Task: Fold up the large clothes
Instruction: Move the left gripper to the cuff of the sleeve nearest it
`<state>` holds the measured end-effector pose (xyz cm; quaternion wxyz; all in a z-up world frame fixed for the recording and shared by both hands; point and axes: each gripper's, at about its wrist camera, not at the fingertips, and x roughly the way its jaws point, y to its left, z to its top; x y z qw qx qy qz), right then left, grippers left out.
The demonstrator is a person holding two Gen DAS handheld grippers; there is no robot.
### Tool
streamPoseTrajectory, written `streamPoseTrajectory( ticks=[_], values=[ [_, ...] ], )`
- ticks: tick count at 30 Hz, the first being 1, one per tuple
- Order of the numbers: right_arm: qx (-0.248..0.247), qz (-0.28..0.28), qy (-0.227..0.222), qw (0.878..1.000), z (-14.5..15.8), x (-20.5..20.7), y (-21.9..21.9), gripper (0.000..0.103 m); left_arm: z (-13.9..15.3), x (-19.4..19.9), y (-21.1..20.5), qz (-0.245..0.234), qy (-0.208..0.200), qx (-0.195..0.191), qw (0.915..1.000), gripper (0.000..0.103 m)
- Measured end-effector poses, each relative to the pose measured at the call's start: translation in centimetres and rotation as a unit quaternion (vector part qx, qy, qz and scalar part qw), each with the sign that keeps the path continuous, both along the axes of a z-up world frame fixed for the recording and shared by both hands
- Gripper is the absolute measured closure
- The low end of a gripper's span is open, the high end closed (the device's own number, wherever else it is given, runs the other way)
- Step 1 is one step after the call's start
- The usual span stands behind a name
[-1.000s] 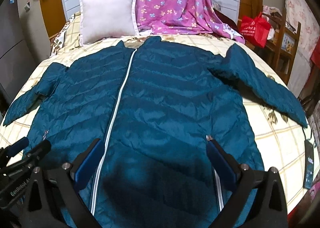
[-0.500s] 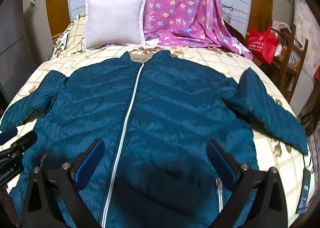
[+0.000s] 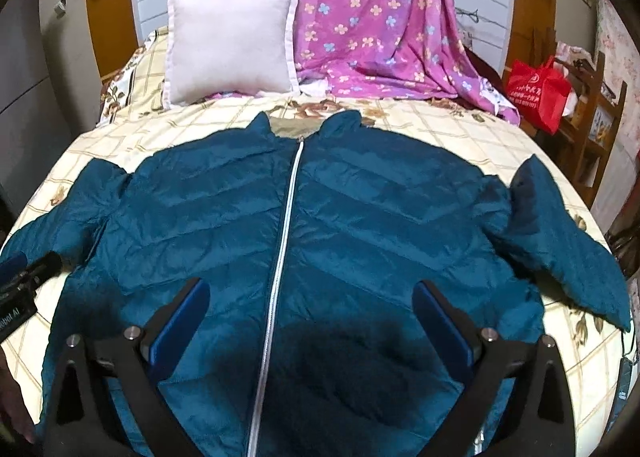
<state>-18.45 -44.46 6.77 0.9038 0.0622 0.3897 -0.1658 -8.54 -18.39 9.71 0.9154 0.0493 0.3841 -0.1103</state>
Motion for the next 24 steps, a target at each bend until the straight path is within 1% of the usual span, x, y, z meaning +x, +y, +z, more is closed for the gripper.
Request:
streamPoseTrajectory(
  ticks=[7, 11, 15, 19, 24],
  values=[
    [-0.014, 0.005, 0.016, 1.000, -1.3, 1.9, 0.5, 0.000, -1.3, 2.1, 0.4, 0.011, 0.020, -0.009, 0.9997, 0.063],
    [-0.007, 0.010, 0.020, 1.000, -1.7, 2.5, 0.5, 0.000, -1.7, 2.6, 0.4, 0.013, 0.021, -0.008, 0.9997, 0.063],
    [-0.021, 0.010, 0.020, 1.000, -1.8, 2.8, 0.6, 0.000, -1.8, 3.0, 0.6, 0.018, 0.022, -0.006, 0.9996, 0.063],
    [-0.018, 0.009, 0.021, 1.000, -2.0, 3.1, 0.6, 0.000, -2.0, 3.4, 0.7, 0.021, 0.022, -0.001, 0.9995, 0.063],
    [-0.010, -0.001, 0.024, 1.000, -2.5, 3.6, 0.2, 0.000, -2.1, 3.7, 0.7, 0.023, 0.025, -0.004, 0.9994, 0.063]
  ],
)
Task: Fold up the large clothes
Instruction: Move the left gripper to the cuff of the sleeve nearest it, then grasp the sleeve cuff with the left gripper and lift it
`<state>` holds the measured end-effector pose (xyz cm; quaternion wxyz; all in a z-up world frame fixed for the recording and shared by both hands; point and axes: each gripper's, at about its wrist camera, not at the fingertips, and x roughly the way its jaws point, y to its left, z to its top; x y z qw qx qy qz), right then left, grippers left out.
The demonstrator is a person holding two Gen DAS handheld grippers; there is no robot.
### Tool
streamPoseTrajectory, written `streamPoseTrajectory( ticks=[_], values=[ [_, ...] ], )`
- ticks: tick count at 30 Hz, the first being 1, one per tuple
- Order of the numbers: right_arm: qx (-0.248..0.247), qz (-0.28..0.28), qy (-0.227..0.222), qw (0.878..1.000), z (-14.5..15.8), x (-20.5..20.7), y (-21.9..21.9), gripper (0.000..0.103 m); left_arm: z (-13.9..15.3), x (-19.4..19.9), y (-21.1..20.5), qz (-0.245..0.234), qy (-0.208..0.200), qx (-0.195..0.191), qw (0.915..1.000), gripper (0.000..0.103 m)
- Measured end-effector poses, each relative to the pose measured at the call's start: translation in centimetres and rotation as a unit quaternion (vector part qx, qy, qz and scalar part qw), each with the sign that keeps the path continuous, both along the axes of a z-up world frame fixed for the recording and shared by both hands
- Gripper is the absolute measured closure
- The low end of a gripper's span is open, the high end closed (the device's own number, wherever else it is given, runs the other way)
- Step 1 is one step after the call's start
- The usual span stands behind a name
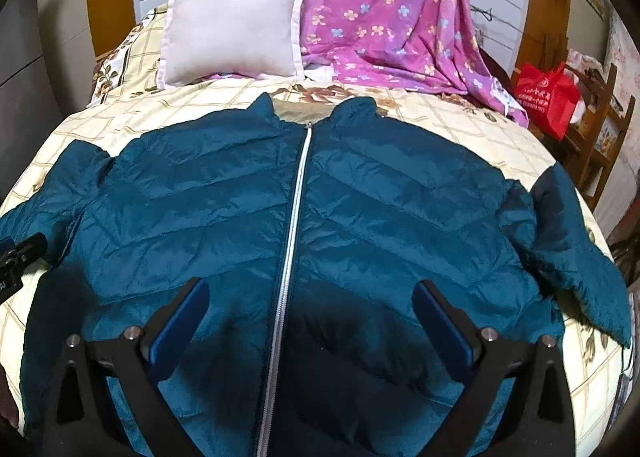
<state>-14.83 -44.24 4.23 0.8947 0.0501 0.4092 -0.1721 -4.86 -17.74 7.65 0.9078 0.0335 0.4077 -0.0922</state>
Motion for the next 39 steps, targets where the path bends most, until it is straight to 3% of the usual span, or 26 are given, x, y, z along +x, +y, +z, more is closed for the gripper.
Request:
streamPoseTrajectory(
  ticks=[13, 22, 25, 29, 33, 35, 39],
  values=[
    [0.005, 0.004, 0.011, 1.000, -1.0, 0.7, -0.2, 0.000, -0.1, 1.5, 2.8, 0.034, 0.000, -0.002, 0.9994, 0.063],
    [0.012, 0.006, 0.015, 1.000, -1.2, 0.7, -0.2, 0.000, 0.0, 3.0, 10.6, 0.107, 0.003, -0.007, 0.9943, 0.063],
    [0.012, 0.008, 0.016, 1.000, -1.3, 0.5, -0.1, 0.000, -0.5, 3.9, 16.0, 0.170, 0.015, -0.034, 0.9848, 0.063],
    [0.010, 0.011, 0.025, 1.000, -1.6, 0.5, 0.0, 0.000, -1.2, 4.6, 23.3, 0.260, 0.003, -0.078, 0.9624, 0.063],
    [0.014, 0.012, 0.034, 0.999, -2.0, 0.5, 0.1, 0.000, -2.3, 5.8, 28.1, 0.329, 0.001, -0.061, 0.9425, 0.063],
    [0.015, 0.014, 0.037, 0.999, -2.1, 0.5, 0.1, 0.000, -3.0, 6.4, 29.6, 0.343, 0.010, -0.050, 0.9381, 0.063],
    [0.008, 0.021, 0.037, 0.999, -1.9, 0.3, 0.4, 0.000, -4.8, 7.0, 32.8, 0.378, 0.030, -0.068, 0.9229, 0.063]
  ],
)
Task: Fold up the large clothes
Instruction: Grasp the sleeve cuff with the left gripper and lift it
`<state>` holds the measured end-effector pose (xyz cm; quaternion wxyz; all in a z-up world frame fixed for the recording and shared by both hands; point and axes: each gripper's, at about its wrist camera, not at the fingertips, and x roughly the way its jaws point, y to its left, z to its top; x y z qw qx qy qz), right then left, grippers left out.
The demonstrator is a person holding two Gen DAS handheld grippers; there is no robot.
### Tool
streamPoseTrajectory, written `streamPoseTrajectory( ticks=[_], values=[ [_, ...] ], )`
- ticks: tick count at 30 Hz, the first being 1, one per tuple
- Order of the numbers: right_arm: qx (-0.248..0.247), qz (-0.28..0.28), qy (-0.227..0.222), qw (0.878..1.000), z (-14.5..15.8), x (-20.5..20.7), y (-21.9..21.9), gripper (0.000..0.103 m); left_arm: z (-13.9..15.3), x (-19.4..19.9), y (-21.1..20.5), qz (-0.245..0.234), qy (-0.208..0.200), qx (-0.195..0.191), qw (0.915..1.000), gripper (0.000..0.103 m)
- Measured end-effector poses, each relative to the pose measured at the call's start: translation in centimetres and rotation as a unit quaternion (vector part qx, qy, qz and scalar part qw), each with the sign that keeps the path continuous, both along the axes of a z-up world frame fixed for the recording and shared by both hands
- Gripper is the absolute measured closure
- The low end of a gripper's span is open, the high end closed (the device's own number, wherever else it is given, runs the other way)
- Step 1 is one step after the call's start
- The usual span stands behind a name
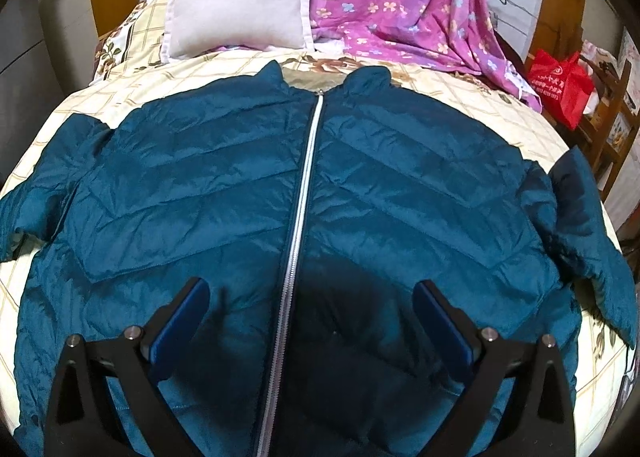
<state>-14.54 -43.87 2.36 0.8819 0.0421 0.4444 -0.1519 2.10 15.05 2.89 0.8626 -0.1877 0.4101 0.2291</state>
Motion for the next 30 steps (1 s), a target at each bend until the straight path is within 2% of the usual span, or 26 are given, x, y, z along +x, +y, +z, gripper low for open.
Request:
streamPoseTrajectory(
  ticks=[5, 9, 10, 12, 13, 14, 16, 18, 25, 30],
  values=[
    [-0.004, 0.000, -0.005, 1.000, 0.8, -0.4, -0.2, 0.000, -1.5, 0.6, 1.5, 0.036, 0.016, 0.010, 0.9992, 0.063],
    [-0.004, -0.002, -0.006, 1.000, 0.9, -0.4, -0.4, 0.000, -2.2, 1.1, 0.9, 0.034, 0.017, 0.026, 0.9989, 0.064],
    [-0.005, -0.003, -0.005, 1.000, 0.9, -0.3, -0.5, 0.000, -2.3, 1.3, 0.8, 0.029, 0.016, 0.028, 0.9990, 0.068],
    [-0.005, -0.004, -0.002, 1.000, 0.7, -0.3, -0.6, 0.000, -2.4, 1.6, 0.4, 0.009, 0.010, 0.034, 0.9993, 0.082],
    [-0.003, -0.004, -0.001, 1.000, 0.7, -0.3, -0.7, 0.000, -2.3, 1.8, 0.3, 0.000, 0.009, 0.034, 0.9994, 0.095],
    [-0.002, -0.005, 0.000, 1.000, 0.6, -0.4, -0.8, 0.000, -2.1, 1.8, 0.1, -0.011, 0.007, 0.025, 0.9996, 0.103],
    [0.000, -0.006, 0.001, 1.000, 0.5, -0.5, -1.0, 0.000, -1.7, 1.8, -0.2, -0.031, 0.001, -0.007, 0.9995, 0.103],
    [0.001, -0.008, 0.001, 1.000, 0.5, -0.6, -1.1, 0.000, -1.0, 1.4, -0.9, -0.046, -0.011, -0.022, 0.9986, 0.103],
    [0.000, -0.013, -0.006, 1.000, 1.4, -1.4, -1.6, 0.000, 4.2, -1.0, -5.8, -0.100, -0.077, -0.010, 0.9920, 0.103],
    [-0.005, -0.018, -0.009, 1.000, 2.1, -2.3, -2.3, 0.000, 9.4, -2.8, -10.9, -0.164, -0.132, 0.016, 0.9774, 0.103]
  ],
)
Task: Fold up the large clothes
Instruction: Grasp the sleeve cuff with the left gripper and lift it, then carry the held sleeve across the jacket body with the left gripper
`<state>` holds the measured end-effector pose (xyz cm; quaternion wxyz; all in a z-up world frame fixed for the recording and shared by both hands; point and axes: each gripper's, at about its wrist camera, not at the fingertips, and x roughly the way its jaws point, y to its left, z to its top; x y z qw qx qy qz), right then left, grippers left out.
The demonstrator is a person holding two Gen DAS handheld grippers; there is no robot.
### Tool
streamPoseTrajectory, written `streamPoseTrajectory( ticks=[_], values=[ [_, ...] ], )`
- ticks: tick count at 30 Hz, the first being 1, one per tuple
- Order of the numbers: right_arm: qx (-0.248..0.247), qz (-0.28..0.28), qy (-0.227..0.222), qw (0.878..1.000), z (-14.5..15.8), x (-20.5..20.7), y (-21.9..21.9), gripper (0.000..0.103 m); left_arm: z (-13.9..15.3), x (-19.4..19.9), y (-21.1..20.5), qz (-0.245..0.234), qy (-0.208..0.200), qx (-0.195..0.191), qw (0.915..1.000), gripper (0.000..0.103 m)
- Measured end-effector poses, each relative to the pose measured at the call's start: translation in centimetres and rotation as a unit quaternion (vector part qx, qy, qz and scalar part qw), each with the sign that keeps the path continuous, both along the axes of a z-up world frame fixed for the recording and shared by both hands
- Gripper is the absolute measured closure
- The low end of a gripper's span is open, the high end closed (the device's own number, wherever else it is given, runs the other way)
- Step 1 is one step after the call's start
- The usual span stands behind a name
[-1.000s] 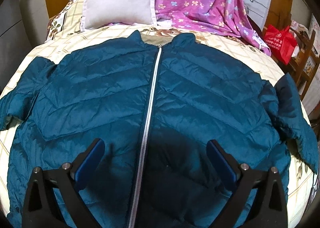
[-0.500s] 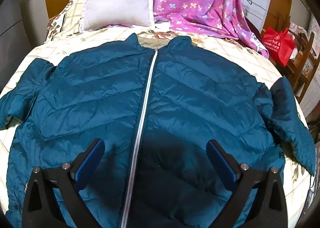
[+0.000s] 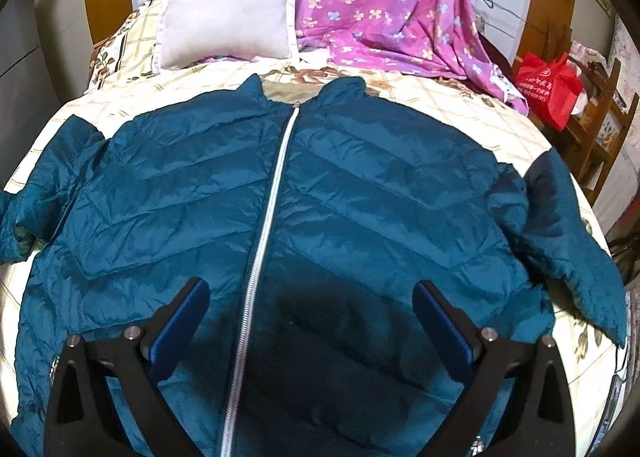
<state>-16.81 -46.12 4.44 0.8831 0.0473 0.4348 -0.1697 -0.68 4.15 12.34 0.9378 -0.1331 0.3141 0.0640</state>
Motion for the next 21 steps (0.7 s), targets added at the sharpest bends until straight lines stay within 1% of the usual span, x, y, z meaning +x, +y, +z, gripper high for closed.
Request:
streamPoseTrajectory(
  ticks=[3, 6, 9, 11, 13, 14, 15, 17, 19, 21],
  values=[
    [0.003, -0.007, -0.003, 1.000, 0.3, -0.6, -0.8, 0.000, 2.5, -1.0, -3.1, -0.042, -0.025, 0.006, 0.9988, 0.103],
    [0.006, -0.012, -0.003, 1.000, 0.3, -1.2, -1.6, 0.000, 4.5, -1.9, -6.2, -0.081, -0.041, -0.001, 0.9958, 0.103],
    [0.004, -0.015, -0.003, 1.000, 0.6, -1.8, -2.2, 0.000, 6.2, -2.7, -10.5, -0.132, -0.052, 0.001, 0.9900, 0.103],
    [0.001, -0.016, -0.005, 1.000, 0.8, -2.2, -2.7, 0.000, 6.7, -3.1, -13.2, -0.157, -0.053, 0.005, 0.9861, 0.103],
    [0.000, -0.020, -0.006, 1.000, 1.0, -2.7, -3.2, 0.000, 7.0, -3.7, -15.7, -0.181, -0.058, 0.017, 0.9816, 0.103],
    [0.002, -0.023, -0.008, 1.000, 1.2, -3.0, -3.5, 0.000, 7.0, -4.0, -16.7, -0.187, -0.060, 0.023, 0.9803, 0.099],
    [0.006, -0.025, -0.009, 1.000, 1.2, -3.2, -3.7, 0.000, 6.8, -4.2, -17.4, -0.189, -0.060, 0.026, 0.9797, 0.097],
    [0.014, -0.025, -0.013, 1.000, 1.3, -3.7, -4.0, 0.000, 6.3, -4.3, -18.0, -0.187, -0.054, 0.025, 0.9805, 0.096],
    [0.020, -0.024, -0.016, 0.999, 1.4, -4.0, -4.3, 0.000, 5.6, -4.1, -18.0, -0.185, -0.039, 0.014, 0.9819, 0.096],
    [0.024, -0.026, -0.013, 0.999, 1.2, -4.1, -4.5, 0.000, 4.9, -3.9, -18.4, -0.193, -0.025, 0.018, 0.9806, 0.096]
  ],
)
